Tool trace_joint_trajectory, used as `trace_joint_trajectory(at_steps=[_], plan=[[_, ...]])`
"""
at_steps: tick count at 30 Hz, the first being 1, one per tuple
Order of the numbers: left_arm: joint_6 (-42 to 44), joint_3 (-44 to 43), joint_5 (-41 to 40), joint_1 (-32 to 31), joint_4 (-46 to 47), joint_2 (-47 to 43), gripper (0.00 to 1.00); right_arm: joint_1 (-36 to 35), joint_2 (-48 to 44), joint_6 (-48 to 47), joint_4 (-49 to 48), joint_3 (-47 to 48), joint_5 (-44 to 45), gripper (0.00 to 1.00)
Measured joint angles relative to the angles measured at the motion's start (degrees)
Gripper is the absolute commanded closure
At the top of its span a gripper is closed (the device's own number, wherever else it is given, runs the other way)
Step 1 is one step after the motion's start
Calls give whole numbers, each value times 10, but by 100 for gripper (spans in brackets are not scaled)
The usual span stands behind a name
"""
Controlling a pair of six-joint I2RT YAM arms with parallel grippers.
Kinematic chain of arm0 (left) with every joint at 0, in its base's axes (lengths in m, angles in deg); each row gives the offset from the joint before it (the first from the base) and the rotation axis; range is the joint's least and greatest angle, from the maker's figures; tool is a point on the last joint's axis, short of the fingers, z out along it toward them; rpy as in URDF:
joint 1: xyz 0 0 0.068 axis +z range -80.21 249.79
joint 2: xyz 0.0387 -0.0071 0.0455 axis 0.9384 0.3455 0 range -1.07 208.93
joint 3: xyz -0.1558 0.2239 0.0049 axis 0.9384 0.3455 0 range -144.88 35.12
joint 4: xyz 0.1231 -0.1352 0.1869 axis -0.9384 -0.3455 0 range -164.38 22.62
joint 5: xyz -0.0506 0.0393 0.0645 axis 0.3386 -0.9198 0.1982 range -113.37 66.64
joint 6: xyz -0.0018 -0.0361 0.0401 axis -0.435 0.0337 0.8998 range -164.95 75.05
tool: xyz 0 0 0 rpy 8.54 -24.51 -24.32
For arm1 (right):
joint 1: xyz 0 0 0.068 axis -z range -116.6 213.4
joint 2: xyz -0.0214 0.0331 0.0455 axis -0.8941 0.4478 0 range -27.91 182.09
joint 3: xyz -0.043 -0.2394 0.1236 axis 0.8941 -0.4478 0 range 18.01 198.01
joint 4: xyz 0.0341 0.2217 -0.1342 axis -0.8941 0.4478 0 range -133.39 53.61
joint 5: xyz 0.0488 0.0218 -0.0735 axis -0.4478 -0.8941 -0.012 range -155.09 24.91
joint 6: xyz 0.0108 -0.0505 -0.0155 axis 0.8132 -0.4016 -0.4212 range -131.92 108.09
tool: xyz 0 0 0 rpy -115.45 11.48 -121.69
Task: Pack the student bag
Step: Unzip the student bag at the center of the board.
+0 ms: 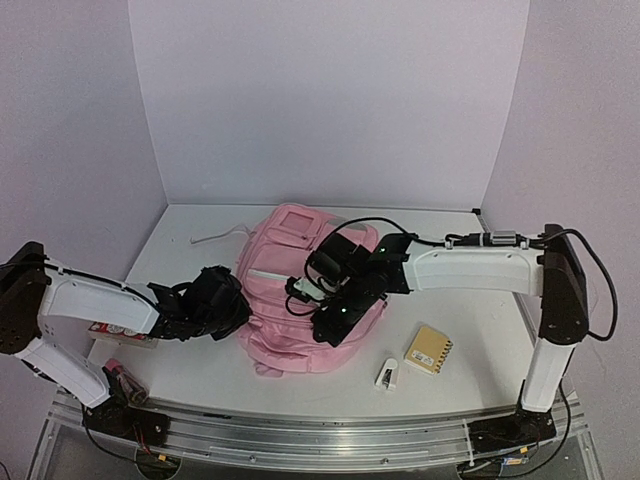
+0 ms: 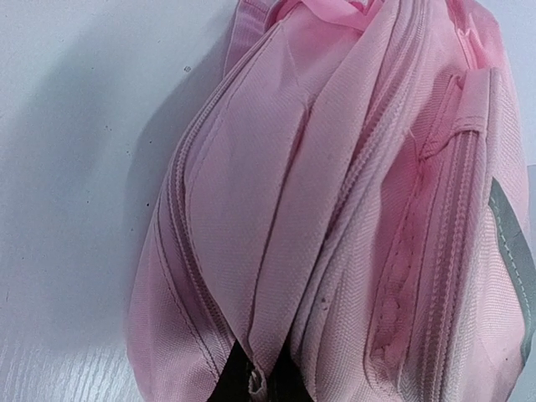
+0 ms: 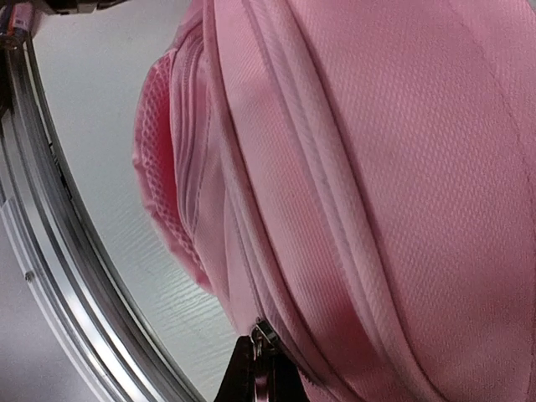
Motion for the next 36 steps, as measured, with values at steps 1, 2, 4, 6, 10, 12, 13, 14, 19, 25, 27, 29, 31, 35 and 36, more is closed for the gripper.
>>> trace_joint_trajectory(at_steps=[1,2,4,6,10,12,13,14,19,25,27,29,31,35,36], plan=[[-1,0,-3,-3,0,0,100,-3,5,13,-6,2,10,100],[-4,0,-7,-7,0,0,100,-4,10,24,-9,3,18,100],[-8,0,-16,-17,0,-1,100,-1,16,45,-10,4,26,100],[-9,1,-24,-30,0,-4,100,12,18,66,-5,4,21,100],[9,1,-21,-69,10,-12,100,62,17,89,5,-13,15,100],[32,-3,-5,-92,25,-7,100,97,16,92,3,-28,18,100],[46,-11,6,-102,32,3,100,115,15,92,1,-34,20,100],[61,-26,18,-111,40,20,100,132,13,91,-2,-38,24,100],[152,-124,85,-124,80,130,63,205,9,73,-19,-41,50,100],[261,-230,140,-136,53,174,1,278,17,35,-38,-19,38,100],[285,-245,130,-138,26,162,0,298,26,26,-40,-3,20,100],[305,-256,108,-131,-21,141,0,319,41,14,-41,16,-3,100],[314,-259,96,-105,-66,113,0,332,54,2,-45,32,-21,100],[329,-238,108,0,-87,67,0,342,62,-11,-49,38,-46,100],[334,-231,115,28,-86,62,1,342,62,-15,-49,38,-49,100]])
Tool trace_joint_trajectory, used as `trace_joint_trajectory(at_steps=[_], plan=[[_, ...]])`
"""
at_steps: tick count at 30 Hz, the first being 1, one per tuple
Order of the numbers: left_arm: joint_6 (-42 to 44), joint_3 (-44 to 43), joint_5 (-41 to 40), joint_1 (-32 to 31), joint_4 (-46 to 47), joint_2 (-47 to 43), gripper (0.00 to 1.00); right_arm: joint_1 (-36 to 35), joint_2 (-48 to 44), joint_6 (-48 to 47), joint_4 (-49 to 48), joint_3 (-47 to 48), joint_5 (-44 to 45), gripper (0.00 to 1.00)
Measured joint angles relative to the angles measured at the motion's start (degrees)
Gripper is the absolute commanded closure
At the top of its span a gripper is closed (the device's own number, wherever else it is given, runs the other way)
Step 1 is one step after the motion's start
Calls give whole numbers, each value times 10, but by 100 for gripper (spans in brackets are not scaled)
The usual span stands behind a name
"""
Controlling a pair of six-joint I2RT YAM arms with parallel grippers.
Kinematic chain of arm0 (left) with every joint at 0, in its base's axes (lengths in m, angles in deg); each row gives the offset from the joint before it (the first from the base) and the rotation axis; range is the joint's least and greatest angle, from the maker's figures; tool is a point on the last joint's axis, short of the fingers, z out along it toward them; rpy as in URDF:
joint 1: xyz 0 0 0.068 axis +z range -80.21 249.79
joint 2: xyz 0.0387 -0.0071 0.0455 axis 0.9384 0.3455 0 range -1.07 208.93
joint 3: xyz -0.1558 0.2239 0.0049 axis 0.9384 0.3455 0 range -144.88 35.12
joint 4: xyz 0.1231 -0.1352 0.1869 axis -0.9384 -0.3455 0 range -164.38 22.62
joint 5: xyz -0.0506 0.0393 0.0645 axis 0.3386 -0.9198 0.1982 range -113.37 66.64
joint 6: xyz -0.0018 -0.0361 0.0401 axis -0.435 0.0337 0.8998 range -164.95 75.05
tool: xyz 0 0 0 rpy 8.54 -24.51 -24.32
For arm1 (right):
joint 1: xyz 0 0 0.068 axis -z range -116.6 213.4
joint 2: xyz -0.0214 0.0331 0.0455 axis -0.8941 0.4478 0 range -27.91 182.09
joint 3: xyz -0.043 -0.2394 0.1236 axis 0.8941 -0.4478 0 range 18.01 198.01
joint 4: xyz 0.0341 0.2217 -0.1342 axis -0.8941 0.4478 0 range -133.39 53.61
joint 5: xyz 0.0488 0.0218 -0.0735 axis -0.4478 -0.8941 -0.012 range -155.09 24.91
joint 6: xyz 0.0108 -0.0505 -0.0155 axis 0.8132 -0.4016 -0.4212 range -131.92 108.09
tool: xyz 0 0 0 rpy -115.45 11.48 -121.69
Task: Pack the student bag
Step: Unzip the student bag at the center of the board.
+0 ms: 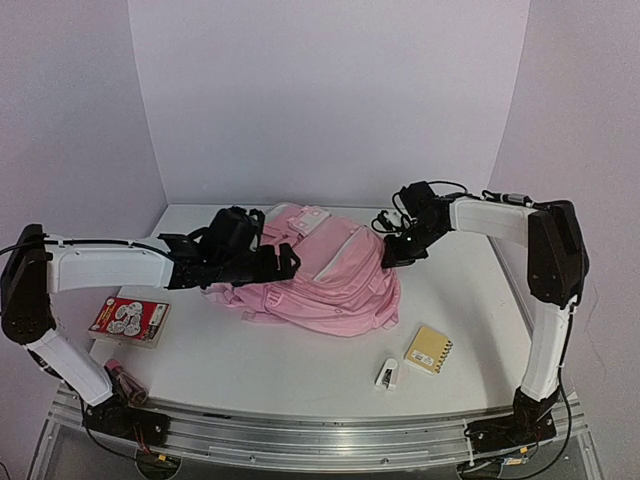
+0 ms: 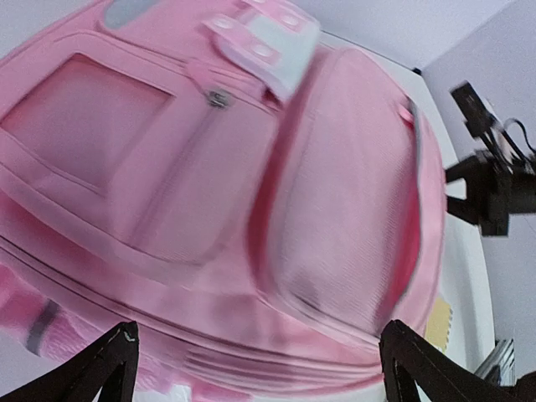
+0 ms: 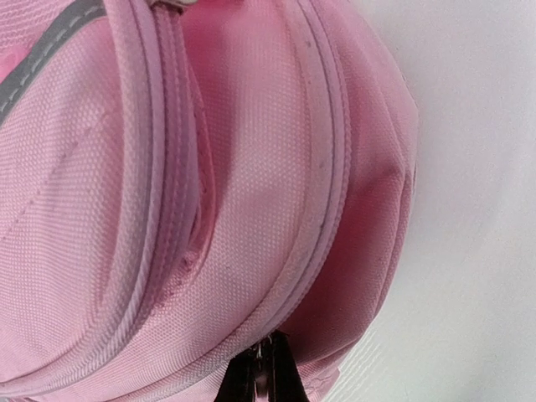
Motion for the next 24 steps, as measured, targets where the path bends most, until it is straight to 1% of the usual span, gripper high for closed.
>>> trace_joint_trajectory(at_steps=[1,3,7,9,12,18,24], plan=[[4,5,10,24,3,-2,1,0,0,-5,0,0,-3,100],[12,7,31,52,13,8,2,1,0,-13,0,0,-7,100],[14,-28,63,60,23,68,6,1,-10,-24,-5,-14,-18,100],[7,-51,64,61,20,104,7,1,-21,-32,-7,-29,-28,100],[-5,-72,66,67,25,133,7,-2,-40,-51,-9,-51,-44,100],[-50,-72,68,72,48,140,8,-28,-83,-108,-9,-102,-64,100],[-91,-55,58,71,71,140,8,-89,-114,-158,-4,-124,-62,100]])
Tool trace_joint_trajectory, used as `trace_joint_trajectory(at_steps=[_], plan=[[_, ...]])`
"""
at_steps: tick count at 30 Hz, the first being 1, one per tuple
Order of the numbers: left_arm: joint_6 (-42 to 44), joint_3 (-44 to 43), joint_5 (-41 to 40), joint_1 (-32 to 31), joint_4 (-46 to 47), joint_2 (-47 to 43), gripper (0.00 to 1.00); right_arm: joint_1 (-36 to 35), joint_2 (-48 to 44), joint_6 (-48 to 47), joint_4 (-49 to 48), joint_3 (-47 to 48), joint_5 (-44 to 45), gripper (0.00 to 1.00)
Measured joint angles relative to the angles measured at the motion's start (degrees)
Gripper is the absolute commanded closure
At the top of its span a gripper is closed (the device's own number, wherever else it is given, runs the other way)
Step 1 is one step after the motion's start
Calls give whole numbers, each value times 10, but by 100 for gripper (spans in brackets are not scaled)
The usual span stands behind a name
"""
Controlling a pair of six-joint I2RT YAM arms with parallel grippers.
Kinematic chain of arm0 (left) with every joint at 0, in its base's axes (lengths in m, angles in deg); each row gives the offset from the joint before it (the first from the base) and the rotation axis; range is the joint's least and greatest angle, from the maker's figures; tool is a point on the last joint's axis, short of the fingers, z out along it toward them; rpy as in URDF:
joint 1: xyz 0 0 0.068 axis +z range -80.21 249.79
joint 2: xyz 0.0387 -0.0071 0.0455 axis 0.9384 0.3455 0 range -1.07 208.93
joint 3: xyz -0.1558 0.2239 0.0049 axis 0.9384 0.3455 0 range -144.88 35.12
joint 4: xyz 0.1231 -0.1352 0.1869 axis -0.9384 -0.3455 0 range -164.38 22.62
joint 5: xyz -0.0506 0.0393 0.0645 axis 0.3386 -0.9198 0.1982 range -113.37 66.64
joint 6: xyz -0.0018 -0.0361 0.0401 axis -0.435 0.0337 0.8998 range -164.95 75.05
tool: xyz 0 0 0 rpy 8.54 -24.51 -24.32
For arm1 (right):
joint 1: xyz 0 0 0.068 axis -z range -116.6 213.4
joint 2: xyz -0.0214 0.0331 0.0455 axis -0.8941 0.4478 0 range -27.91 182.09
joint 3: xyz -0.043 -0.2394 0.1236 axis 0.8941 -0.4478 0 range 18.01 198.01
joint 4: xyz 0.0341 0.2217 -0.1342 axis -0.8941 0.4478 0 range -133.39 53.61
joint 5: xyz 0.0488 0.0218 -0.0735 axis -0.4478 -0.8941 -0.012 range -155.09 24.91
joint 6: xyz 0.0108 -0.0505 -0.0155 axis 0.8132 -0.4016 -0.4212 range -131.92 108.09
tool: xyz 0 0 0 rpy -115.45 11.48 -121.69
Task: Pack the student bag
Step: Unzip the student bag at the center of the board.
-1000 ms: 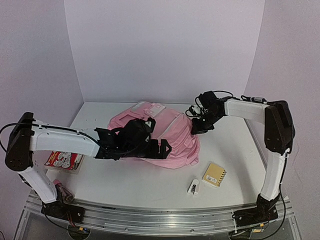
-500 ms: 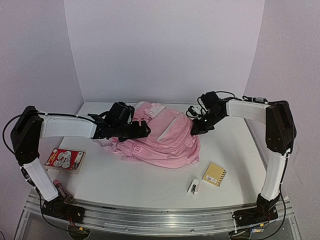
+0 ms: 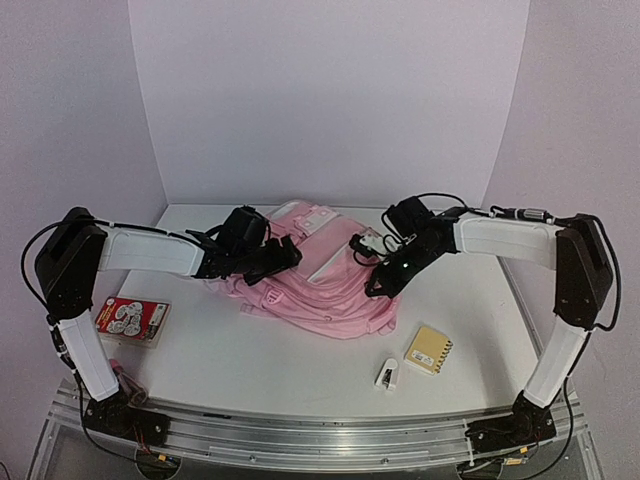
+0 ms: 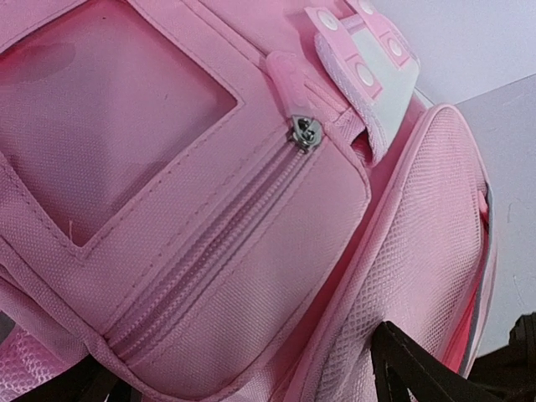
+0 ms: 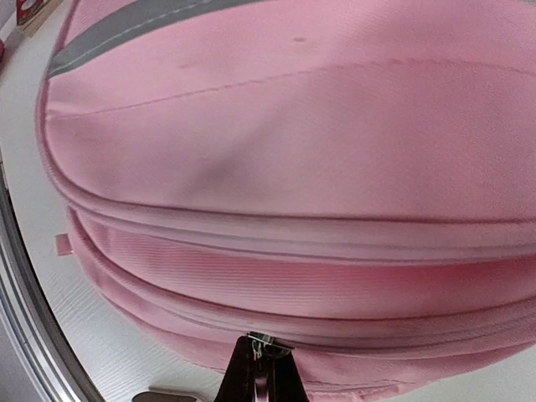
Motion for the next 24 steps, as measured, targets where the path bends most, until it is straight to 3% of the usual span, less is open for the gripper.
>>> trace_joint_trajectory(at_steps=[4,11,19,24], plan=[[-15,11,-13,-4,17,-2,9,-59,0,-1,13,5,8,100],[-37,22,-37,-16,36,-4,9,-157,48,75,2,68,50,100],[-57,40,-58,-27,59,-11,11,-185,99,201,-38,106,95,100],[-71,51,-69,-26,64,-11,13,-198,127,307,-136,109,110,100]])
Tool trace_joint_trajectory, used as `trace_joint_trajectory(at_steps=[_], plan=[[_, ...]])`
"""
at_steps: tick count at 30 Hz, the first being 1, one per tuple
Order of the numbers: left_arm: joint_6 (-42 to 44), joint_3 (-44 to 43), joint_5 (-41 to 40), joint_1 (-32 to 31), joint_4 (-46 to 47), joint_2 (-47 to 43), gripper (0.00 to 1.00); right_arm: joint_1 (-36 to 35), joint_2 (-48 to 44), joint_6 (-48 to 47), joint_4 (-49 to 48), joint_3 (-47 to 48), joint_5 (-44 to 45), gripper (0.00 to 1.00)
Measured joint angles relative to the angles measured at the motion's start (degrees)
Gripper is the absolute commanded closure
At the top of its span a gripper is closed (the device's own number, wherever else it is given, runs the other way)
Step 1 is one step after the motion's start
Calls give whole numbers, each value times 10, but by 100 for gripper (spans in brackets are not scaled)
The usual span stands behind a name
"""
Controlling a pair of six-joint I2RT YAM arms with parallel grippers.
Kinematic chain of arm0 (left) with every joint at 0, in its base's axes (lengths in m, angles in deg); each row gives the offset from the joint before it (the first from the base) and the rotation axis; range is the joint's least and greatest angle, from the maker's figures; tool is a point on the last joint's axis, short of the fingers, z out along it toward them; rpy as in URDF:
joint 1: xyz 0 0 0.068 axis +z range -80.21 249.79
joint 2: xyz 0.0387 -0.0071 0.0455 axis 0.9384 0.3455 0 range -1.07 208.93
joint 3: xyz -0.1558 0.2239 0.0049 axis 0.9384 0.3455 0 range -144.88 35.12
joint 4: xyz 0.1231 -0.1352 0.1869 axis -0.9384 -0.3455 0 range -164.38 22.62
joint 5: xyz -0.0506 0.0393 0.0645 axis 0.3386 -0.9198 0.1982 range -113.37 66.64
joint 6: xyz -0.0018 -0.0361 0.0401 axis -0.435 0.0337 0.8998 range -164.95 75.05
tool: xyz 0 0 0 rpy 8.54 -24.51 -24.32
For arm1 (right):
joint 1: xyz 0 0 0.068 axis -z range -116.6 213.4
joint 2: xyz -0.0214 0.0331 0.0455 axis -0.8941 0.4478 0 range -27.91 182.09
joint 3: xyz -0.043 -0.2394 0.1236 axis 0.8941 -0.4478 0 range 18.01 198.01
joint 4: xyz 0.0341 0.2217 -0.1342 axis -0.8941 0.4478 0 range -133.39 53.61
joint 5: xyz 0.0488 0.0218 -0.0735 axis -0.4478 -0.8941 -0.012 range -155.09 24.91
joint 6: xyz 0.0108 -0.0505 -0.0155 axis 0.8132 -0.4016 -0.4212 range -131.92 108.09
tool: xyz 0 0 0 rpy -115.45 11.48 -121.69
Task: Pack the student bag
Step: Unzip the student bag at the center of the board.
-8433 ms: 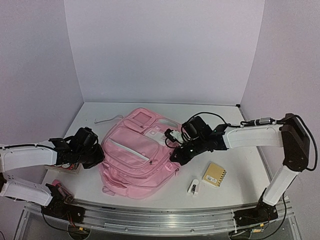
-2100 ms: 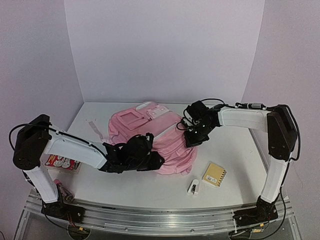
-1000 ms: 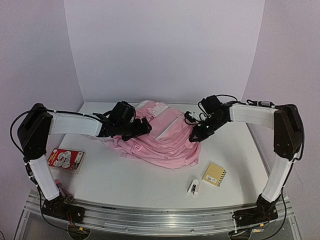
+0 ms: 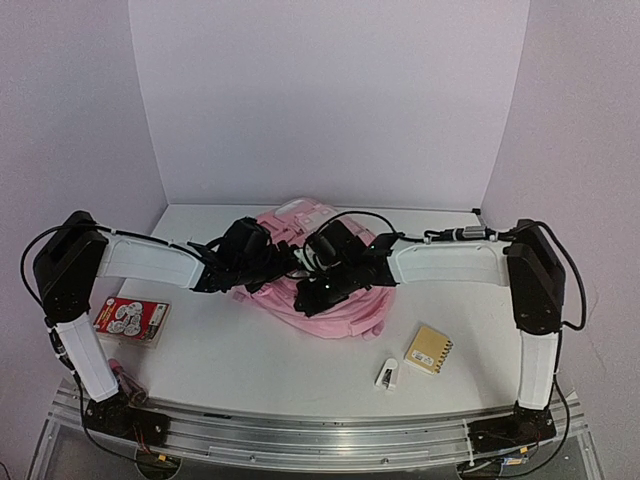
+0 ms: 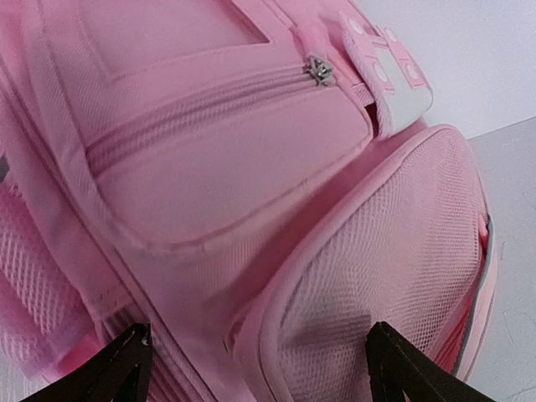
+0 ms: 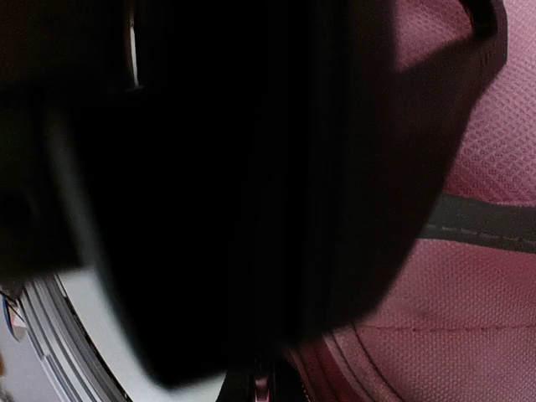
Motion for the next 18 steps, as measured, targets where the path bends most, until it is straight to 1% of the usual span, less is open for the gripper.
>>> trace_joint_trajectory(at_steps=[4,7,10,13,15,18], plan=[[-11,4,-4,0,2,-2,9,-3,12,39,-87,-15,8,100],[-6,7,-7,-3,-20,-18,2,-3,-3,43,-138,-60,20,100],[7,8,-13,-16,-60,-59,0,2,-37,43,-160,-116,32,100],[23,3,-14,-16,-108,-105,0,18,-71,41,-160,-153,32,100],[36,-15,-11,6,-142,-119,0,36,-93,41,-153,-176,28,100],[55,-51,-5,65,-176,-110,0,70,-113,41,-140,-200,17,100]])
